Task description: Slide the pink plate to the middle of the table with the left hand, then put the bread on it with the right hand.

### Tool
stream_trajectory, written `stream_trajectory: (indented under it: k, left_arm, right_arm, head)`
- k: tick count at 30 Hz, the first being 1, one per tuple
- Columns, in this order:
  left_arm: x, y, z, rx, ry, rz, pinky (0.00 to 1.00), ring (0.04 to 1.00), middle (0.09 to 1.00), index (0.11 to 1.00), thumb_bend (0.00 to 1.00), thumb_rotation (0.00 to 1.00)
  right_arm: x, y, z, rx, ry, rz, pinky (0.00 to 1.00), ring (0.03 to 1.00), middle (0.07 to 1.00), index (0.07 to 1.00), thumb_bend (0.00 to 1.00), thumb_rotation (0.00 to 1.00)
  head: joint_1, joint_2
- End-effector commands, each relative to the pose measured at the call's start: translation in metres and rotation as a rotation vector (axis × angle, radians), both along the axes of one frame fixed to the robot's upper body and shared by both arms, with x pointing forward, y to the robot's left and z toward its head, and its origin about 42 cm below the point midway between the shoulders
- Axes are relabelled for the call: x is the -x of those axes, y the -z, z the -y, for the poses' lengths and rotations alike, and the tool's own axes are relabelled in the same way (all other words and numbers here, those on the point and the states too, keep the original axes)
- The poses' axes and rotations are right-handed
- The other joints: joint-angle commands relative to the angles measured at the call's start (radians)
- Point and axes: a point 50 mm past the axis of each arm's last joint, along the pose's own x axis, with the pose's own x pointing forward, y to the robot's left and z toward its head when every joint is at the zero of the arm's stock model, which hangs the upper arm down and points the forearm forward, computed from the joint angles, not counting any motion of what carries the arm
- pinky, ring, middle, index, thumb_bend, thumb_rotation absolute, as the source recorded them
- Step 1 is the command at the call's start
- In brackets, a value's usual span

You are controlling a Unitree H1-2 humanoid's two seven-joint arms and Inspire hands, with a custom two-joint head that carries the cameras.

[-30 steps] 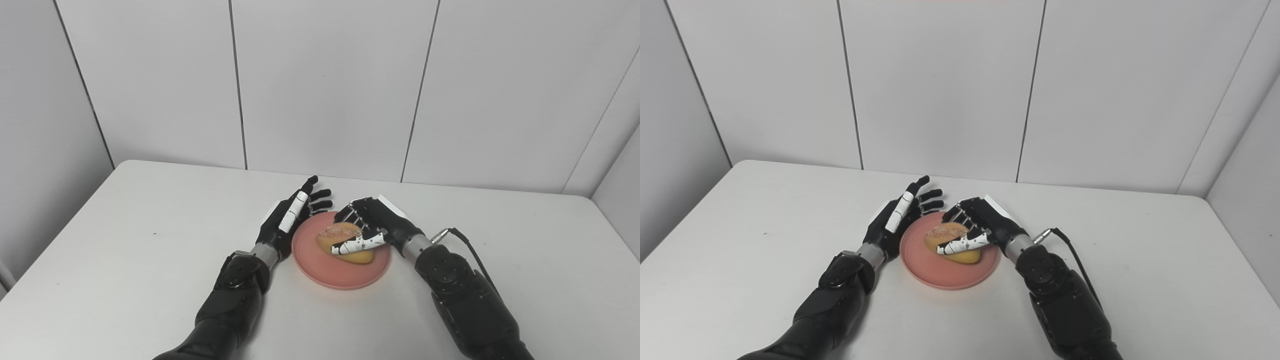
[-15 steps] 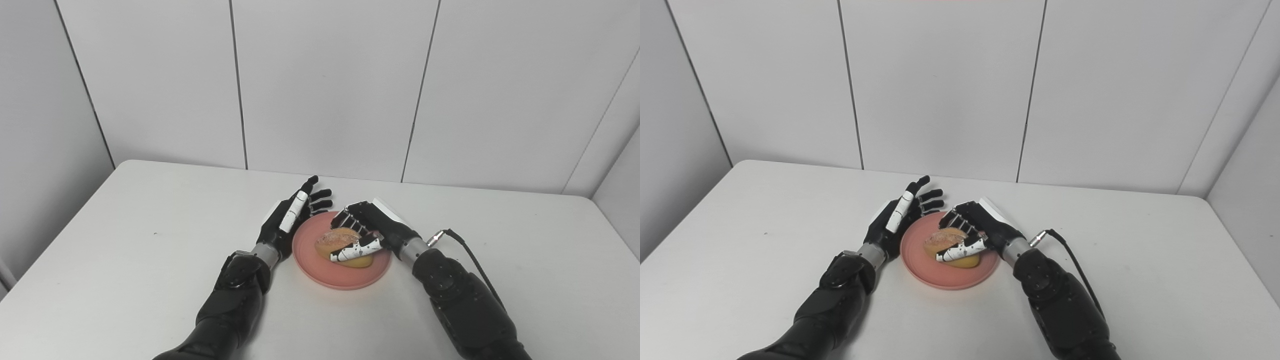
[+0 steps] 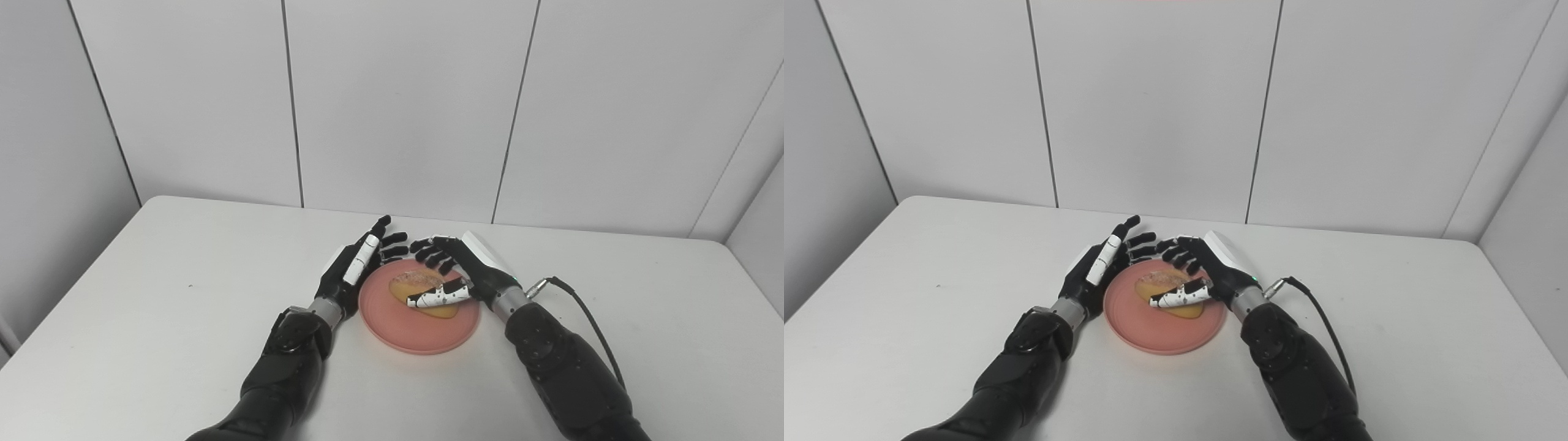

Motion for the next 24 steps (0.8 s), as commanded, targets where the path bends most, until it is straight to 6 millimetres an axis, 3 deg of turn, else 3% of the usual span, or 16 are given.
stream_trajectory:
  k: [1,16,18,19,21,24]
  left_arm:
    - [0.006,0.014,-0.004,-0.012,0.002,-0.059,0.79,0.791,0.833,0.949,0.85,0.84]
    - [0.004,0.01,-0.008,-0.002,0.007,-0.061,0.8,0.799,0.859,0.948,0.87,0.83]
    - [0.004,0.009,-0.008,0.009,0.003,-0.054,0.8,0.803,0.849,0.954,0.88,0.83]
    - [0.005,0.009,-0.008,0.017,0.0,-0.05,0.8,0.81,0.842,0.956,0.86,0.82]
    - [0.005,0.008,-0.008,0.023,-0.022,-0.034,0.8,0.818,0.842,0.96,0.87,0.82]
    - [0.007,0.006,-0.009,0.015,-0.058,0.01,0.8,0.829,0.857,0.976,0.88,0.84]
  right_arm:
    - [-0.013,-0.042,-0.01,-0.033,-0.004,0.119,0.74,0.818,0.83,0.737,1.0,0.24]
    - [0.004,-0.075,-0.009,-0.053,-0.003,0.274,0.69,0.809,0.85,0.771,1.0,0.28]
    - [0.005,-0.079,-0.006,-0.071,0.014,0.305,0.71,0.81,0.848,0.78,1.0,0.34]
    - [0.005,-0.079,-0.004,-0.08,0.025,0.321,0.67,0.776,0.83,0.822,1.0,0.43]
    - [0.006,-0.073,-0.001,-0.141,0.093,0.361,0.62,0.74,0.807,0.889,0.89,0.72]
    - [0.008,-0.058,0.005,-0.312,0.169,0.351,0.63,0.755,0.82,0.93,0.82,0.9]
  head:
    - [-0.002,0.002]
    - [-0.02,0.001]
    - [-0.021,-0.001]
    - [-0.021,-0.001]
    - [-0.021,-0.002]
    - [-0.02,0.0]
